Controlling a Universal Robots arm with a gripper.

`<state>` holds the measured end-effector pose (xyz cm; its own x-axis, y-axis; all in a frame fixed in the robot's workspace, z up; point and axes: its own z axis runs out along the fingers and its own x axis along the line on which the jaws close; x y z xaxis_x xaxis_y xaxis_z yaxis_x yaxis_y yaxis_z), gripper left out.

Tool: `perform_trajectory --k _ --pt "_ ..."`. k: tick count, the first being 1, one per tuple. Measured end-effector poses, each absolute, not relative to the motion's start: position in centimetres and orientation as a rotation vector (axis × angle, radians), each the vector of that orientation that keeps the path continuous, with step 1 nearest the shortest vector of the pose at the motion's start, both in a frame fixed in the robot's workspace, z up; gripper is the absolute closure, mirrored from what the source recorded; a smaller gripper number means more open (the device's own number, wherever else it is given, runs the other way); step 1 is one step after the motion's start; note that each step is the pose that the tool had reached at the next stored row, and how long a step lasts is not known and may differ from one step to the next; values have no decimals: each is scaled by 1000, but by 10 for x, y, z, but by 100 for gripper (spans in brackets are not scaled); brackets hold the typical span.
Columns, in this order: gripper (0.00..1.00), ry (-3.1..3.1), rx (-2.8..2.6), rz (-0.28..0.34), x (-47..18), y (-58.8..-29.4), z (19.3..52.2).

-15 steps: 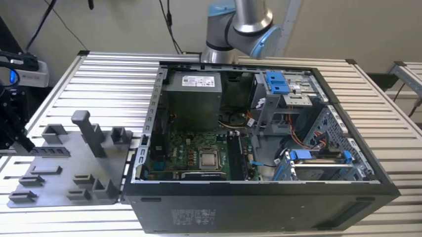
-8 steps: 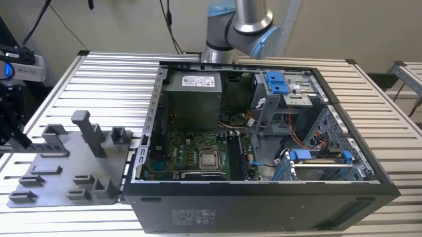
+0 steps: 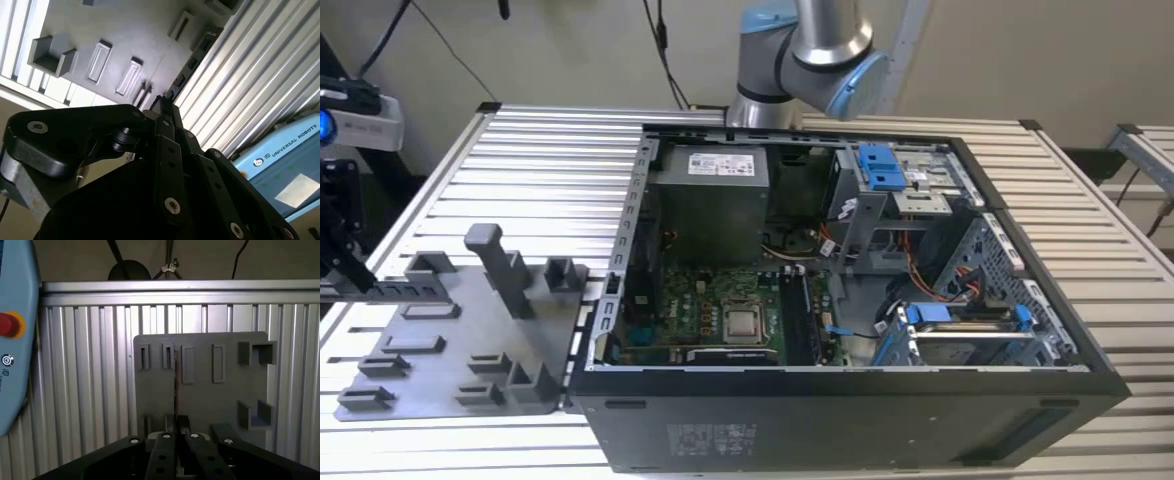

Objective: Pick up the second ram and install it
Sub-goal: 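Pick up the second ram and move it above second insertion slot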

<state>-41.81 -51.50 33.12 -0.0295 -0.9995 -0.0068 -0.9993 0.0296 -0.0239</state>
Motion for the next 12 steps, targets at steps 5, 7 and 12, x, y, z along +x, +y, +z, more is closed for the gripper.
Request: perform_trajectory --k 5,7,12 --pt "87 2240 -2172 -19 -418 -515 340" --pt "87 2241 -2171 -19 -418 -515 343" --pt "87 2242 -2170 -20 -418 -515 352"
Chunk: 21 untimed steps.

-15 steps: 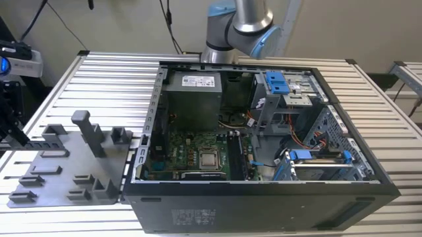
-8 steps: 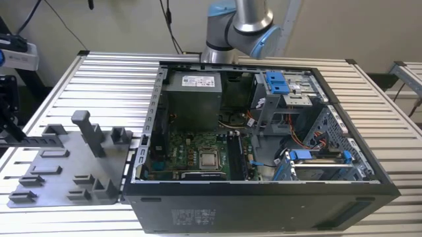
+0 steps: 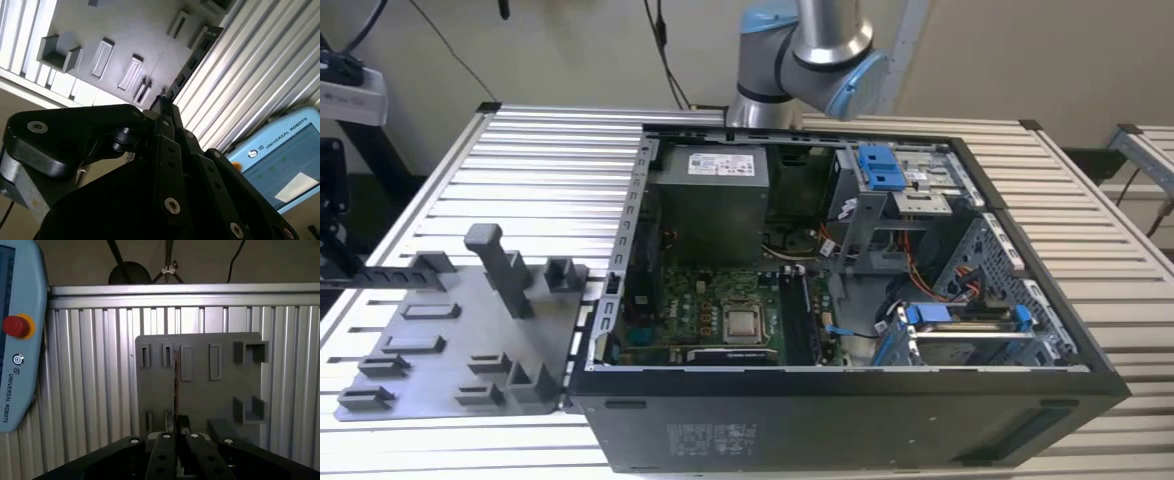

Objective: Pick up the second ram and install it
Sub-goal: 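Pick up the second ram and move it above second insertion slot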

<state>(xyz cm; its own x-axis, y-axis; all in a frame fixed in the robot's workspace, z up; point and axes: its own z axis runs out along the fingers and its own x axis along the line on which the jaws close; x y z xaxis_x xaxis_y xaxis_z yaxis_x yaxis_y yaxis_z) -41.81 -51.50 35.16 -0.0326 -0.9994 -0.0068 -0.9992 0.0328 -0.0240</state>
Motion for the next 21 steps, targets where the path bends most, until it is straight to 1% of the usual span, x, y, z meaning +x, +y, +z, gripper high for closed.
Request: perform_trajectory --k 21 --pt "87 2248 -2164 -20 -418 -515 387"
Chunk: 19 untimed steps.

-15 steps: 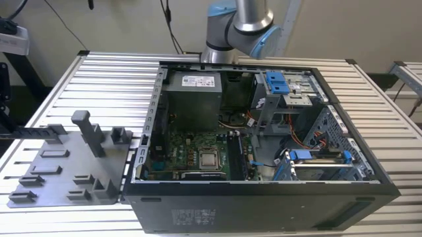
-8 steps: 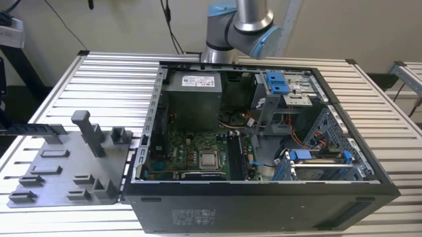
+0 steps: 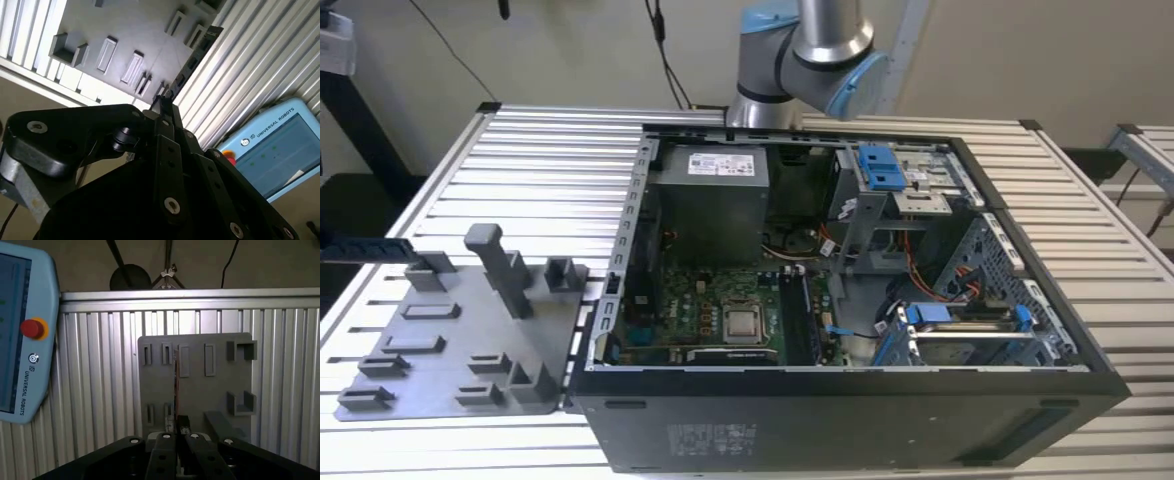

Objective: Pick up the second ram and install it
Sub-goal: 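Pick up the second ram and move it above second insertion slot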

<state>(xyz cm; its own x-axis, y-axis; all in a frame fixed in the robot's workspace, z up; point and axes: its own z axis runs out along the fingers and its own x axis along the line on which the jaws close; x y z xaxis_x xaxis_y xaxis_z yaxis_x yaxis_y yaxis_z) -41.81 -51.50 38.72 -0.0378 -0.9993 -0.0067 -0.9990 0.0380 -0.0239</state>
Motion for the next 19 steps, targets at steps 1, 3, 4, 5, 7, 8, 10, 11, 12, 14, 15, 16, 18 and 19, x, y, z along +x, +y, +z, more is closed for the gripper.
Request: perform_trajectory --k 1,3,4,5,7,8,10,11,12,14,15,16,18,19 --pt "87 2248 -2164 -20 -418 -515 389" --pt "87 2248 -2163 -20 -418 -515 394" --pt "87 2249 -2163 -20 -418 -515 396" --pt "87 2249 -2163 -20 -418 -515 399" --pt "87 2249 -2162 -20 -418 -515 404" --pt "87 2249 -2162 -20 -418 -515 406" --pt "87 2250 -2162 -20 -418 -515 411" --pt "87 2250 -2162 -20 -418 -515 413" --pt "87 2250 -2161 -20 -418 -515 416" --pt "87 2251 -2161 -20 -418 -515 420" --pt "87 2251 -2161 -20 -418 -515 422" --pt "87 2251 -2160 -20 -418 -515 425" --pt "87 2251 -2160 -20 -418 -515 429" --pt "87 2252 -2160 -20 -418 -515 430"
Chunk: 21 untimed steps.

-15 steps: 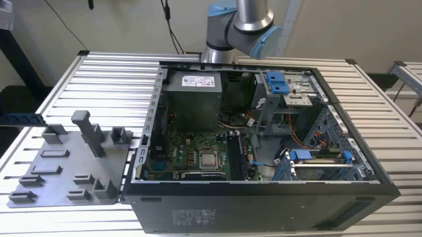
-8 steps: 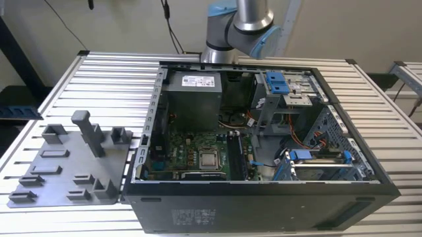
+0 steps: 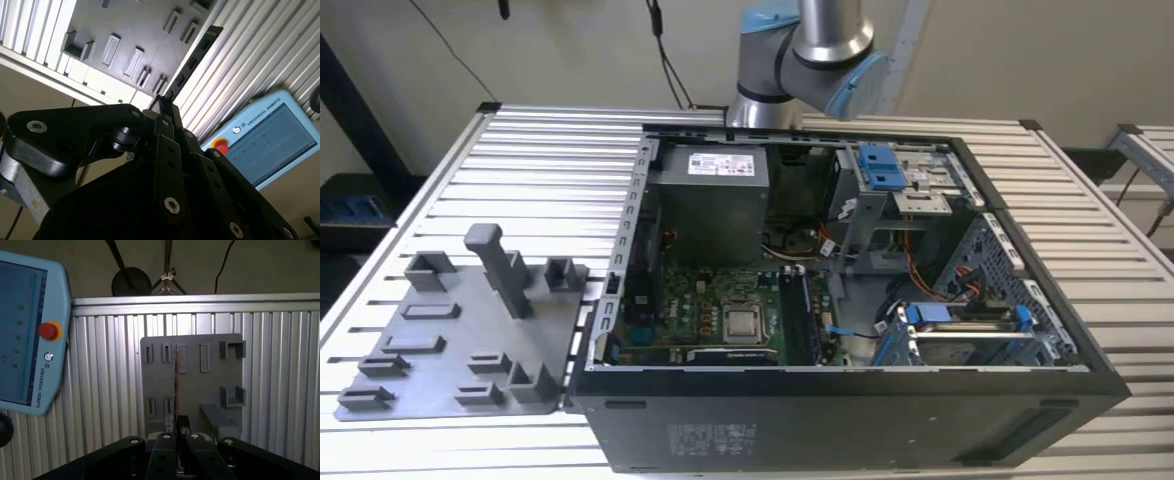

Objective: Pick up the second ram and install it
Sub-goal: 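Pick up the second ram and move it above second insertion slot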

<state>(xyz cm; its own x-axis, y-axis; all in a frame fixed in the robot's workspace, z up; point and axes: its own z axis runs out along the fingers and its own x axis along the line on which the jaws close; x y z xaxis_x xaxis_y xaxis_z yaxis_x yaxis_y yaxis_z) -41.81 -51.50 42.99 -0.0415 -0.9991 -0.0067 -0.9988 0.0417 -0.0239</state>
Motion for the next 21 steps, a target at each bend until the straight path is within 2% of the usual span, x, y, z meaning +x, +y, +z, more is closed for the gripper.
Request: perform_trajectory --k 21 --pt "87 2252 -2160 -19 -407 -515 438"
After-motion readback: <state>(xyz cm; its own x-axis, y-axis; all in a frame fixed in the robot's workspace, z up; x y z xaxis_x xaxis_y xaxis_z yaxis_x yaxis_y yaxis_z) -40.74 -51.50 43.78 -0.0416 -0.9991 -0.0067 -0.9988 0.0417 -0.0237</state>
